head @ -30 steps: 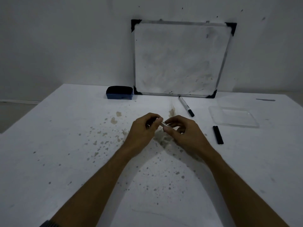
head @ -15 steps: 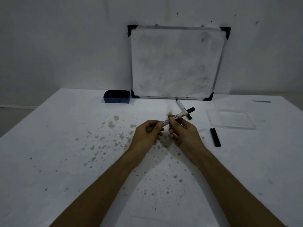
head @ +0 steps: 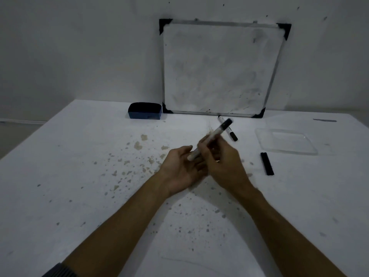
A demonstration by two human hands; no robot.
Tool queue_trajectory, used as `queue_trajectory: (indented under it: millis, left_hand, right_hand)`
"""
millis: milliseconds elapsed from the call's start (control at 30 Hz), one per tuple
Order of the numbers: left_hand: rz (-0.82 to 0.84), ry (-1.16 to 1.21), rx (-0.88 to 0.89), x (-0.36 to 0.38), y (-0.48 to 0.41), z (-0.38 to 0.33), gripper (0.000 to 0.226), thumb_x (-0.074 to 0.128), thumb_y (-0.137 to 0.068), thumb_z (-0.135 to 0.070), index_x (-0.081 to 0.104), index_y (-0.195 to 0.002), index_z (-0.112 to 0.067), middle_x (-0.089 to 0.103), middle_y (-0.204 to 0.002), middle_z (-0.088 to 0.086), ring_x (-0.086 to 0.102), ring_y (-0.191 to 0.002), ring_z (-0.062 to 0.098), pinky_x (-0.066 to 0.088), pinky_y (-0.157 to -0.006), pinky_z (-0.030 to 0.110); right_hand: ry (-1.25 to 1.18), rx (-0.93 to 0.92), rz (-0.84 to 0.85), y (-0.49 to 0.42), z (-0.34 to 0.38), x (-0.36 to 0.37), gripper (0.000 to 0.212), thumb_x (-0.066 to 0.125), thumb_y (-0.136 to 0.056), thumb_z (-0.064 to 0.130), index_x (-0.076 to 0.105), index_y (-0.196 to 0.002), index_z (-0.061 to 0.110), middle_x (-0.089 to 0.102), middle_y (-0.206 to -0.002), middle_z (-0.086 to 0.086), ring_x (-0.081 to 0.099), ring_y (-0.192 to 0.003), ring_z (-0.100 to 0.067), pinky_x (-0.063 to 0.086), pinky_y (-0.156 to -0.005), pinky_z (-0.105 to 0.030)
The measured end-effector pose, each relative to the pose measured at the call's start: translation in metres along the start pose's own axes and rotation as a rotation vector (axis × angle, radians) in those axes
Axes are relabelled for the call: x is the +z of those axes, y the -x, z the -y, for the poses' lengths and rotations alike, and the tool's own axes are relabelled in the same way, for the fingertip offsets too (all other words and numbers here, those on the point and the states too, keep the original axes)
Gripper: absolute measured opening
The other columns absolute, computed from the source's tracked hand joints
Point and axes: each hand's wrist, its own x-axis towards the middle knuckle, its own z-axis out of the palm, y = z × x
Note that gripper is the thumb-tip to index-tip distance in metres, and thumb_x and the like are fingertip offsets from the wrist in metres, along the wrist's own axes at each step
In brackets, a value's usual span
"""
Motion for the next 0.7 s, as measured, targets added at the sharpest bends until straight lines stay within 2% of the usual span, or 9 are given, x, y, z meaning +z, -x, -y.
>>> queue_trajectory:
  millis: [67,100,167,233,333,433,533,633,700]
  left_hand:
    - [-0.011,0.031,-0.007,-0.005,-0.002,-0.002,0.047,0.042,-0.102,-0.025,0.062,-0.136,0.000,0.062,-0.113,0.016,0.056,-0.108,0.025,0.029,-0.122,0.035]
    - [-0.001,0.037,-0.005,-0.006,-0.002,-0.003,0.046,0.042,-0.102,-0.024,0.065,-0.133,0.001,0.059,-0.106,0.014,0.055,-0.099,0.023,0.037,-0.116,0.034]
    - [0.022,0.040,0.003,-0.005,-0.001,-0.004,0.044,0.041,-0.102,-0.023,0.069,-0.125,0.001,0.054,-0.095,0.011,0.054,-0.087,0.021,0.051,-0.095,0.034]
    - [0.032,0.037,0.021,-0.003,0.000,-0.003,0.042,0.040,-0.103,-0.022,0.070,-0.122,0.001,0.057,-0.093,0.012,0.059,-0.084,0.021,0.054,-0.085,0.035]
    - [0.020,0.013,0.043,-0.001,0.002,-0.003,0.041,0.044,-0.101,-0.021,0.065,-0.128,0.001,0.059,-0.095,0.013,0.061,-0.083,0.022,0.057,-0.083,0.036]
    - [-0.012,0.012,0.049,-0.004,0.001,-0.004,0.035,0.051,-0.097,-0.022,0.065,-0.120,0.000,0.057,-0.091,0.013,0.055,-0.078,0.021,0.056,-0.083,0.035]
    - [-0.014,0.045,0.024,-0.007,0.000,-0.006,0.037,0.052,-0.097,-0.023,0.071,-0.115,0.004,0.065,-0.099,0.015,0.061,-0.086,0.023,0.054,-0.089,0.034]
    - [0.006,0.024,0.028,-0.002,0.004,-0.006,0.042,0.050,-0.099,-0.022,0.071,-0.123,0.005,0.065,-0.109,0.017,0.065,-0.091,0.025,0.056,-0.093,0.038]
    - [0.015,-0.025,0.044,0.002,0.009,-0.007,0.042,0.047,-0.102,-0.022,0.069,-0.127,0.003,0.069,-0.114,0.019,0.071,-0.094,0.027,0.062,-0.088,0.042]
  right_hand:
    - [0.078,0.054,0.107,0.003,-0.002,0.010,0.027,0.055,-0.102,0.041,0.064,-0.113,0.018,0.076,-0.101,0.007,0.073,-0.090,-0.003,0.062,-0.082,-0.030]
    - [0.068,0.083,0.112,0.002,-0.002,0.011,0.029,0.054,-0.102,0.043,0.064,-0.113,0.019,0.076,-0.101,0.007,0.073,-0.091,-0.003,0.062,-0.083,-0.032]
    - [0.044,0.098,0.074,-0.001,-0.002,0.011,0.031,0.054,-0.101,0.045,0.066,-0.112,0.019,0.077,-0.099,0.006,0.073,-0.090,-0.004,0.062,-0.083,-0.033]
    - [0.044,0.088,0.053,-0.003,0.000,0.011,0.030,0.054,-0.101,0.045,0.067,-0.110,0.019,0.076,-0.095,0.006,0.073,-0.086,-0.004,0.062,-0.079,-0.030]
    - [0.018,0.037,-0.021,-0.001,0.005,0.010,0.024,0.054,-0.103,0.039,0.066,-0.105,0.018,0.074,-0.086,0.007,0.071,-0.079,-0.002,0.055,-0.070,-0.018]
    - [0.035,-0.074,-0.073,0.002,0.010,0.010,0.020,0.054,-0.103,0.033,0.063,-0.105,0.015,0.073,-0.084,0.006,0.072,-0.074,-0.003,0.056,-0.064,-0.017]
    - [0.187,-0.118,0.015,0.004,0.008,0.014,0.022,0.057,-0.101,0.038,0.064,-0.104,0.018,0.076,-0.089,0.006,0.073,-0.078,-0.002,0.058,-0.066,-0.015]
    - [0.111,-0.060,-0.029,0.002,0.006,0.012,0.023,0.059,-0.101,0.039,0.066,-0.101,0.017,0.077,-0.090,0.007,0.074,-0.079,-0.001,0.060,-0.070,-0.016]
    - [0.031,-0.002,-0.067,0.000,0.007,0.010,0.024,0.060,-0.100,0.039,0.068,-0.102,0.016,0.078,-0.089,0.006,0.075,-0.081,-0.003,0.061,-0.073,-0.022]
